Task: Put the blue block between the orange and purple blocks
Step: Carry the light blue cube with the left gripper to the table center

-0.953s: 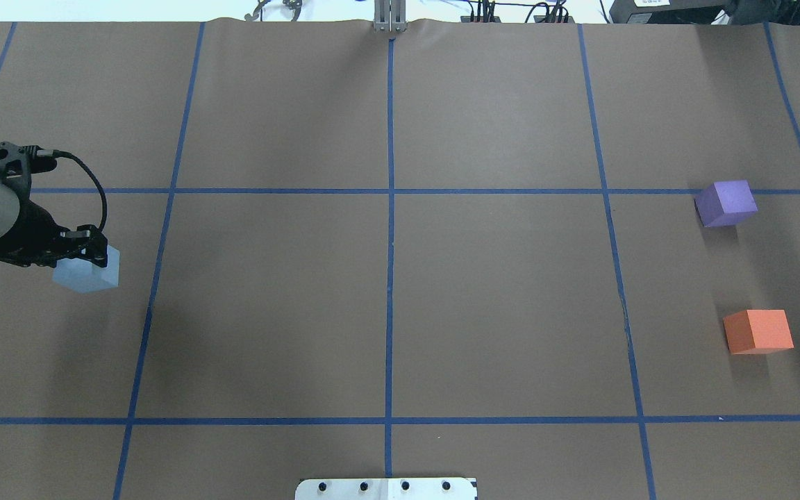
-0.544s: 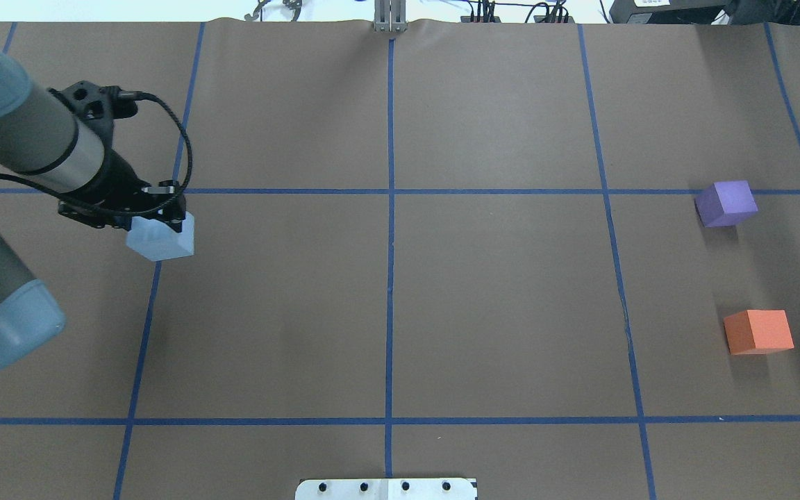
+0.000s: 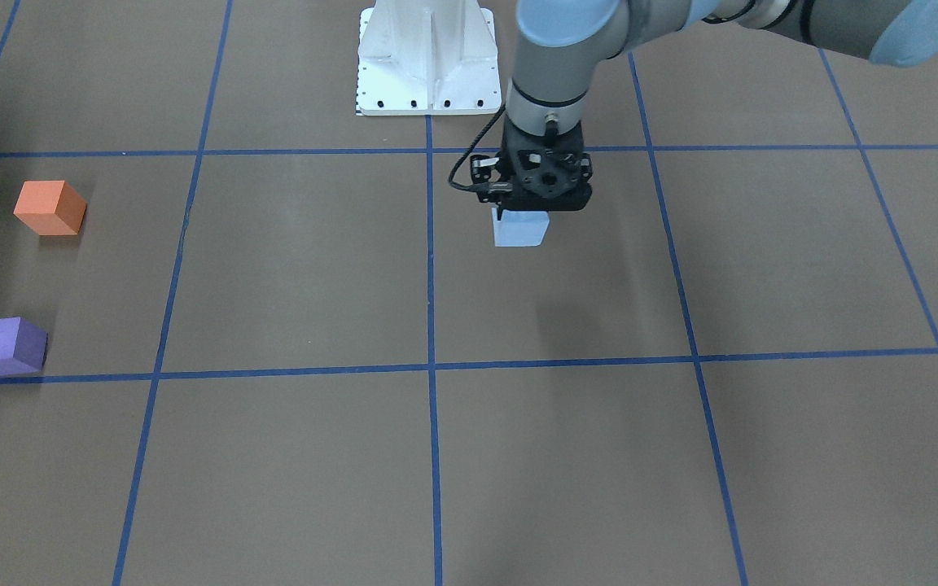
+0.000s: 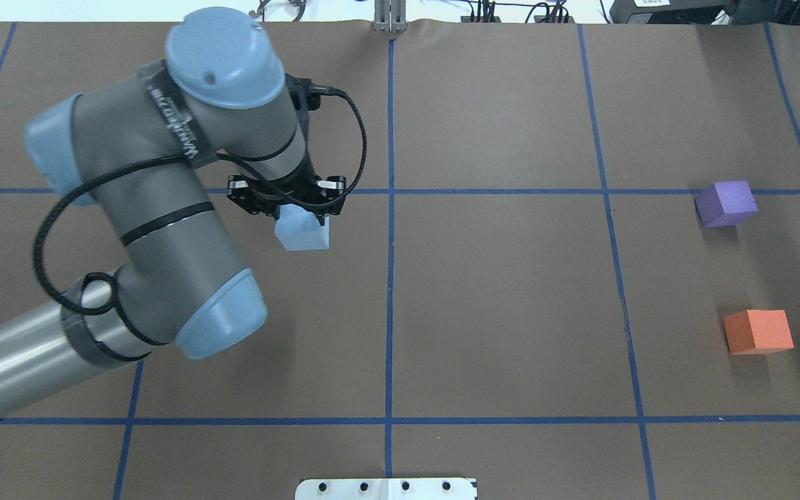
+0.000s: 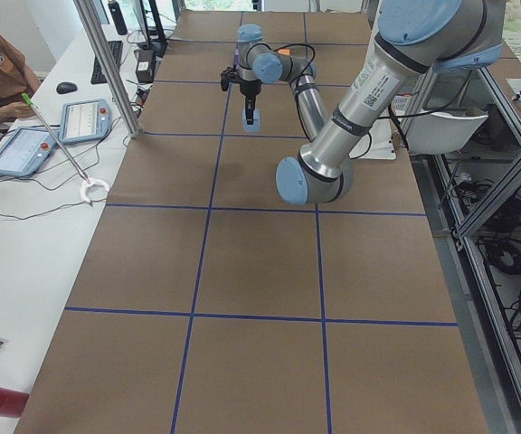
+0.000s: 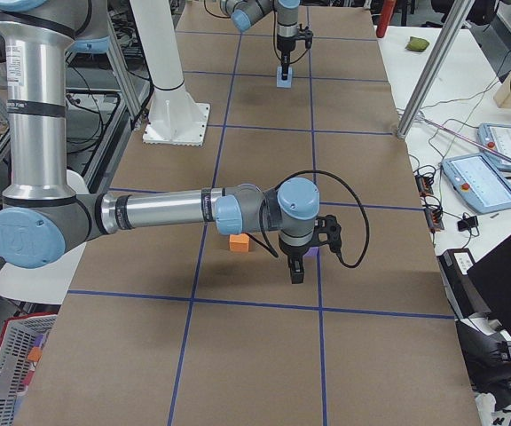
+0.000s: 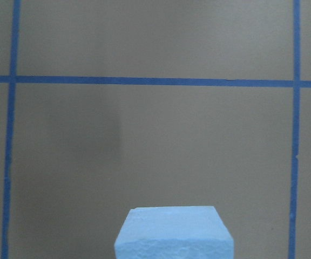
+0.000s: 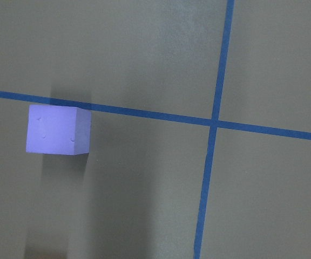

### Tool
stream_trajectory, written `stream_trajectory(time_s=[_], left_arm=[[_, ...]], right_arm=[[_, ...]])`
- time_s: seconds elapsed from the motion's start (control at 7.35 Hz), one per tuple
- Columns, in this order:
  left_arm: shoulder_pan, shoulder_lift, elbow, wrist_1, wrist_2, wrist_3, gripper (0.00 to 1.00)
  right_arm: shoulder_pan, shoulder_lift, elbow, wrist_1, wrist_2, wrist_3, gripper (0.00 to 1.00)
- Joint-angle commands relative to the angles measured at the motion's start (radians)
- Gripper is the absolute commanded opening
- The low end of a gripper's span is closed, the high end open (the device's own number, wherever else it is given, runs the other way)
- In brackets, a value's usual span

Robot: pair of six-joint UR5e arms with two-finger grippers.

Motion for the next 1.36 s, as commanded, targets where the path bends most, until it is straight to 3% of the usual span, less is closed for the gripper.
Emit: stream_trajectory(time_s=[0.0, 0.14, 0.68, 0.82, 0.95, 1.09, 1.22], left_arm=[[0.05, -0.121, 0.255, -0.169, 0.015, -0.07, 0.0], [0.07, -0.132, 0.323, -0.224, 0.062, -0.07, 0.0], [0.126, -0.134, 0.435, -0.325, 0.081, -0.07, 0.0], [0.133, -0.134, 0.46, -0.353, 0.083, -0.07, 0.16], [0.136, -0.134, 0.463, -0.358, 0.081, -0.07, 0.72], [0.136, -0.134, 0.46, -0.356, 0.083, -0.069, 1.0], [0.136, -0.134, 0.46, -0.356, 0.083, -0.067, 1.0]], right_arm=[[0.0, 0.004, 0.001, 0.0, 0.0, 0.0, 1.0], [-0.002, 0.005, 0.0, 0.0, 0.001, 0.0, 1.0], [0.0, 0.007, 0.0, 0.0, 0.064, 0.002, 1.0], [-0.002, 0.016, 0.004, 0.0, 0.063, 0.026, 1.0], [0.0, 0.068, 0.011, -0.011, 0.067, 0.096, 1.0], [-0.003, 0.095, 0.038, -0.026, 0.067, 0.132, 1.0], [-0.005, 0.182, 0.093, -0.167, 0.067, 0.158, 1.0]])
